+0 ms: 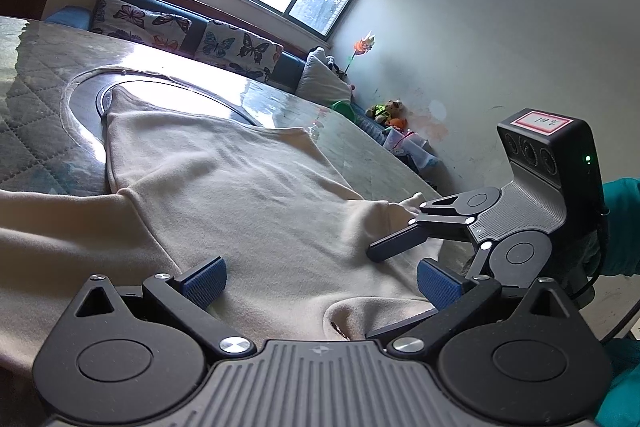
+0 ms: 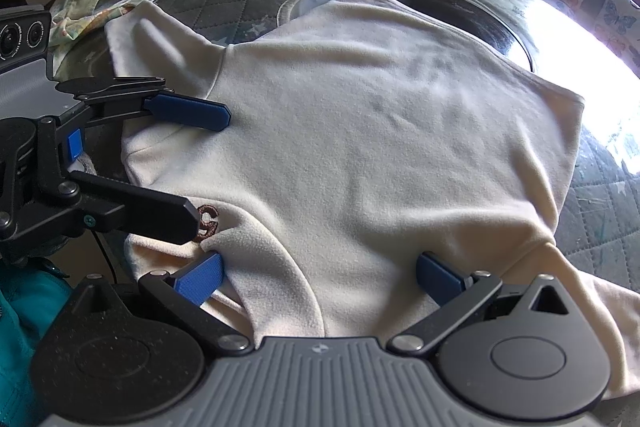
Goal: Fold clothes
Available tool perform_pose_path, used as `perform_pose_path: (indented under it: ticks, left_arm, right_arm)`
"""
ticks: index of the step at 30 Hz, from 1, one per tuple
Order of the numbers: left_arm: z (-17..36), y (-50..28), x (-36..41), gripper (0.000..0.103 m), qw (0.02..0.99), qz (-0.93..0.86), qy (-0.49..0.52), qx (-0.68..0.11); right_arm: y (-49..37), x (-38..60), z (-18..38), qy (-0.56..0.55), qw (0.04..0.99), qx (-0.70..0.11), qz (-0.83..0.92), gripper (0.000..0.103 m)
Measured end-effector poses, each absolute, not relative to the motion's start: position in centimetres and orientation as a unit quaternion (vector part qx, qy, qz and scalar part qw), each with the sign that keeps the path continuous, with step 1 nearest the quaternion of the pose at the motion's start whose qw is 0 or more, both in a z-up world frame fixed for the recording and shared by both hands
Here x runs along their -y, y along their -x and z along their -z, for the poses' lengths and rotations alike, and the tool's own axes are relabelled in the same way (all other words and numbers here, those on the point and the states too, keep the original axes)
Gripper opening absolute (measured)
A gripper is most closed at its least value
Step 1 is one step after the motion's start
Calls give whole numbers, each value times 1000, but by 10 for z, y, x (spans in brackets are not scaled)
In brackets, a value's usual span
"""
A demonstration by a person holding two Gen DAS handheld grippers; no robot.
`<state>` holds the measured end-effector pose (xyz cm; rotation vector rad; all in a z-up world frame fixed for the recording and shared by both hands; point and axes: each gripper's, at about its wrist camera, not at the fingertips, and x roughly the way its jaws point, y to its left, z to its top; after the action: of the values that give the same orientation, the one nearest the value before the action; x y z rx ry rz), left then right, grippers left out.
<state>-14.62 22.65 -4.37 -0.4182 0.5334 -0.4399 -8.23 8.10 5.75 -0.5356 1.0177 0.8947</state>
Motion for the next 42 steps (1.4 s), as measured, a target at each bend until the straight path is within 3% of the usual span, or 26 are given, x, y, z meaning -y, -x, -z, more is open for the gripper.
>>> perform_pose_path:
  ticks: [33,42]
  left_arm:
    - [10,154,-196,102,943,136,129,-274]
    - [8,133,-165,82,936,161,91,-299]
  right_arm:
    - [95,-19,-74,175,792,-409,-417,103]
    - [93,25,-78,129,803,-413,-409,103]
